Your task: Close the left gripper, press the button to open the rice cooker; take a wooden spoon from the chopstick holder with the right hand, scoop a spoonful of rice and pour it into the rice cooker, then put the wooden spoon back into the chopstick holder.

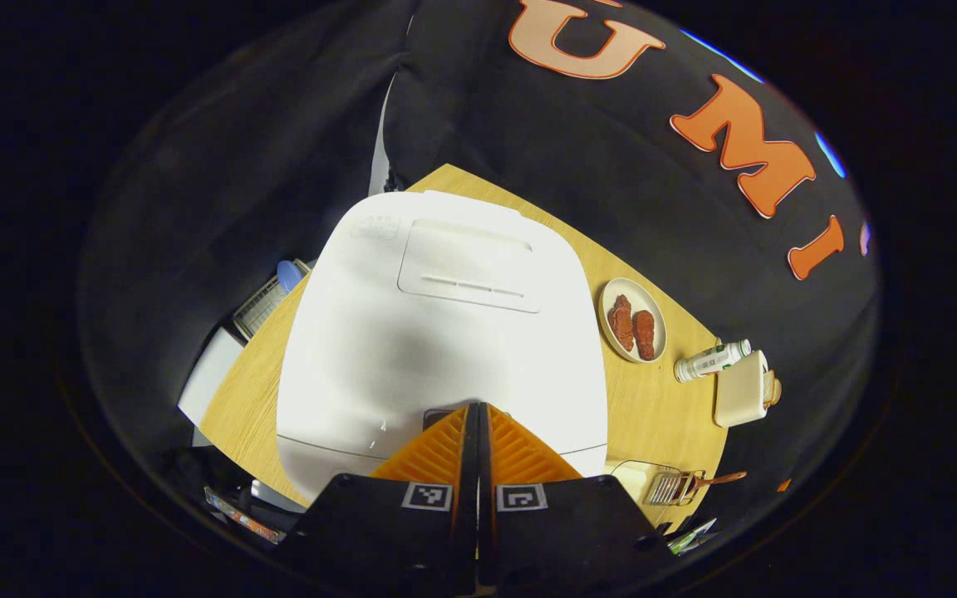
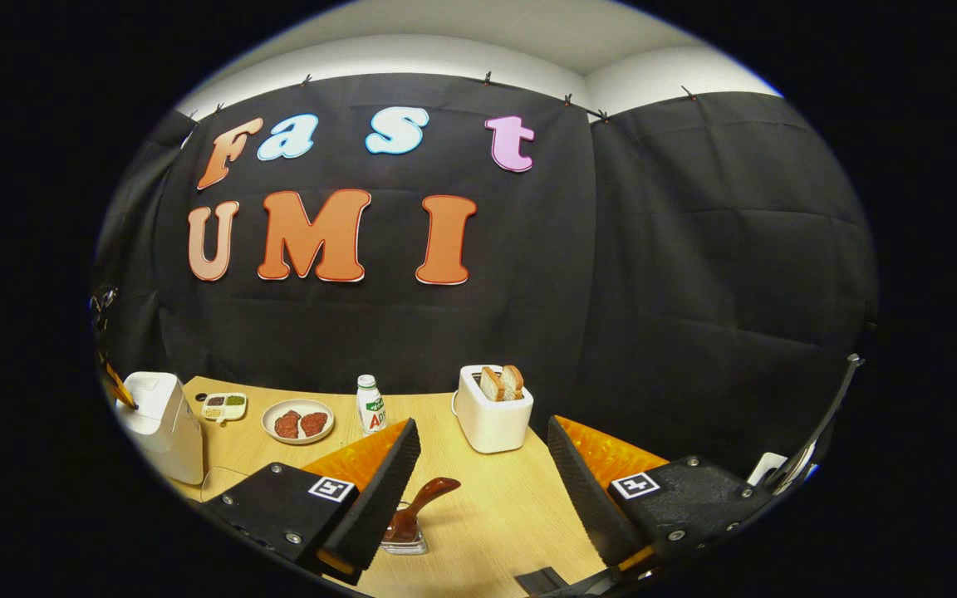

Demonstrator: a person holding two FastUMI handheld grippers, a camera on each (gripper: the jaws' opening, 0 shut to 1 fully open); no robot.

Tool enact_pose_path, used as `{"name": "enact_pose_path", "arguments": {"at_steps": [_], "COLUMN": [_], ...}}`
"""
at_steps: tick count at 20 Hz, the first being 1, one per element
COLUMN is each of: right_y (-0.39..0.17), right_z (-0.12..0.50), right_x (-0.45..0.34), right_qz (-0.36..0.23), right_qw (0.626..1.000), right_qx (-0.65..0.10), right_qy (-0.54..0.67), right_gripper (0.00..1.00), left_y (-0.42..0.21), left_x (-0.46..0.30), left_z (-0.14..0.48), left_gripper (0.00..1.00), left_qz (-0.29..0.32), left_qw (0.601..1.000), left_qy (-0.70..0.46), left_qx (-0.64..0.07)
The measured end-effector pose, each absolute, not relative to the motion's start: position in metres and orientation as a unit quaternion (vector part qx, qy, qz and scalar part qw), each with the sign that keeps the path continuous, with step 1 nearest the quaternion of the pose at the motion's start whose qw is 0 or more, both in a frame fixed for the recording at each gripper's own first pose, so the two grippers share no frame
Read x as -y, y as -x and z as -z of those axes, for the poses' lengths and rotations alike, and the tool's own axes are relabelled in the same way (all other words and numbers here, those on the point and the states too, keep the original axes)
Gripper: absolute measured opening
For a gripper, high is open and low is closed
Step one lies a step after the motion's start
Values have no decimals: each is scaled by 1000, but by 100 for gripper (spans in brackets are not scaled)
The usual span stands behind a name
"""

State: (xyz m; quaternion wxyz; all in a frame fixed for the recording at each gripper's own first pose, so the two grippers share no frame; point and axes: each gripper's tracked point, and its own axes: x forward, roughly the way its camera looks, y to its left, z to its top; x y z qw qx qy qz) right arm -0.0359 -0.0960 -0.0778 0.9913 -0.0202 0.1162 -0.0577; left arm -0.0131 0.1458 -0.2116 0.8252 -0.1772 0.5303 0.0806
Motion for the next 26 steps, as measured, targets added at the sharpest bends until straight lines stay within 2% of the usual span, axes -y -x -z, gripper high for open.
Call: {"name": "enact_pose_path", "arguments": {"at_steps": [6, 10, 14, 16, 17, 18, 19, 20, 26], "right_y": [29, 28, 26, 26, 25, 24, 24, 22, 12], "right_z": [93, 112, 136, 148, 153, 159, 165, 171, 211], "right_x": [91, 84, 76, 74, 73, 72, 70, 69, 60], "right_qz": [42, 27, 9, -1, -6, -9, -14, -17, -37], "right_qw": [990, 987, 982, 978, 977, 975, 973, 972, 957], "right_qx": [-136, -158, -188, -207, -214, -221, -229, -236, -286], "right_qy": [19, 10, 9, 7, 4, 0, -4, -7, -33], "right_gripper": [97, 96, 97, 97, 97, 97, 97, 97, 97], "left_y": [9, -12, -40, -47, -46, -46, -43, -40, -13], "left_x": [-147, -147, -161, -160, -157, -151, -146, -145, -122], "left_z": [202, 149, 86, 63, 56, 51, 44, 39, -11], "left_gripper": [6, 6, 6, 3, 5, 2, 9, 6, 8], "left_qz": [-86, -82, -107, -112, -111, -111, -109, -109, -92], "left_qw": [837, 896, 939, 949, 953, 956, 959, 962, 980], "left_qy": [156, 77, -15, -38, -42, -42, -40, -35, -49], "left_qx": [-517, -429, -327, -291, -279, -269, -259, -247, -169]}}
